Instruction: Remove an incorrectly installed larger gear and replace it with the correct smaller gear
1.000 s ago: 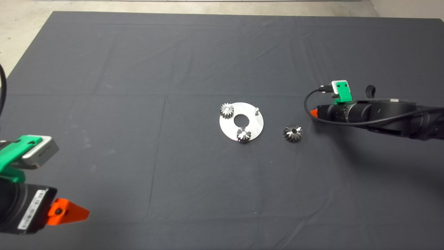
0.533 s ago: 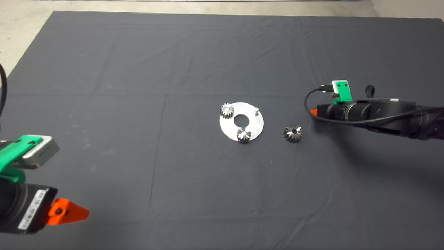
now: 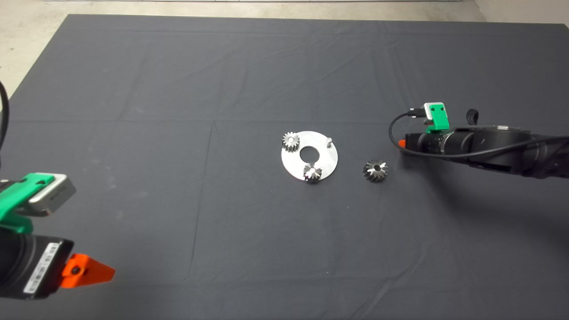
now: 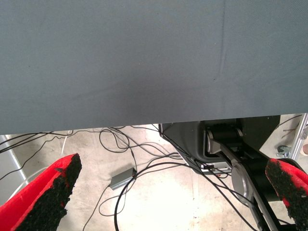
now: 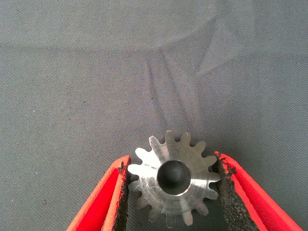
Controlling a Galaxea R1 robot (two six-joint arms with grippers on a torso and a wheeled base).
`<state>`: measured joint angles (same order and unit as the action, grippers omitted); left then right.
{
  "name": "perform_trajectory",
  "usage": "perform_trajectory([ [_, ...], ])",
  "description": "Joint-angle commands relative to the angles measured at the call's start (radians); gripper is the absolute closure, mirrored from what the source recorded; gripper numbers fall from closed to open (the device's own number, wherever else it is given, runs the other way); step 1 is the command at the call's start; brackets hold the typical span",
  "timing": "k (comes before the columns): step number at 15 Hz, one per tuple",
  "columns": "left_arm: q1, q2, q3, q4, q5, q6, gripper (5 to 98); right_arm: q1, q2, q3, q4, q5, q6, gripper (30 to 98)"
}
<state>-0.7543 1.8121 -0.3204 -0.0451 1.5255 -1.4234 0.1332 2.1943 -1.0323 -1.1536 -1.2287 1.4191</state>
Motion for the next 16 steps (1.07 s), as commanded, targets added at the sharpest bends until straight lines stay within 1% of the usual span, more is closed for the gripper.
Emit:
perform_trajectory([
  [1,-0.011,-0.001,0.006,-0.018,0.074,-0.002,5.4,0.013,-0.003,-0.012,-0.021,-0.004,0.006,84.8],
  [2,-0.011,-0.001,0.006,-0.018,0.074,-0.002,5.4,0.013,-0.003,-0.015,-0.021,-0.003,0.005,85.0],
  [3,-0.010,-0.001,0.006,-0.018,0.074,-0.002,5.4,0.013,-0.003,-0.018,-0.021,0.004,0.004,85.6],
  [4,-0.011,-0.003,0.006,-0.018,0.074,-0.002,5.4,0.014,-0.003,-0.021,-0.021,0.028,0.003,85.6],
  [5,-0.010,-0.003,0.006,-0.018,0.074,-0.002,5.4,0.014,-0.001,-0.030,-0.021,0.058,0.000,85.6],
  [6,-0.010,-0.003,0.006,-0.018,0.074,-0.002,5.4,0.014,-0.002,-0.034,-0.017,0.079,-0.002,85.6],
  [10,-0.011,-0.003,0.006,-0.018,0.074,-0.002,5.4,0.022,0.002,-0.030,0.001,0.080,-0.016,87.1],
  [11,-0.010,-0.003,0.006,-0.018,0.074,-0.002,5.4,0.034,0.016,-0.026,0.038,0.078,-0.020,87.2],
  [12,-0.011,-0.003,0.006,-0.018,0.074,-0.002,5.4,0.076,0.054,-0.026,0.104,0.071,-0.050,87.3],
  [13,-0.010,-0.003,0.006,-0.018,0.074,-0.003,5.4,0.127,0.110,-0.029,0.182,0.055,-0.128,87.4],
  [14,-0.010,-0.003,0.006,-0.018,0.075,-0.005,5.4,0.161,0.156,-0.029,0.231,0.006,-0.178,87.4],
  [15,-0.010,-0.003,0.006,-0.018,0.075,-0.005,5.4,0.202,0.196,-0.026,0.248,-0.063,-0.183,87.3],
  [16,-0.010,-0.003,0.006,-0.018,0.075,-0.005,5.4,0.232,0.224,-0.024,0.255,-0.106,-0.183,87.4],
])
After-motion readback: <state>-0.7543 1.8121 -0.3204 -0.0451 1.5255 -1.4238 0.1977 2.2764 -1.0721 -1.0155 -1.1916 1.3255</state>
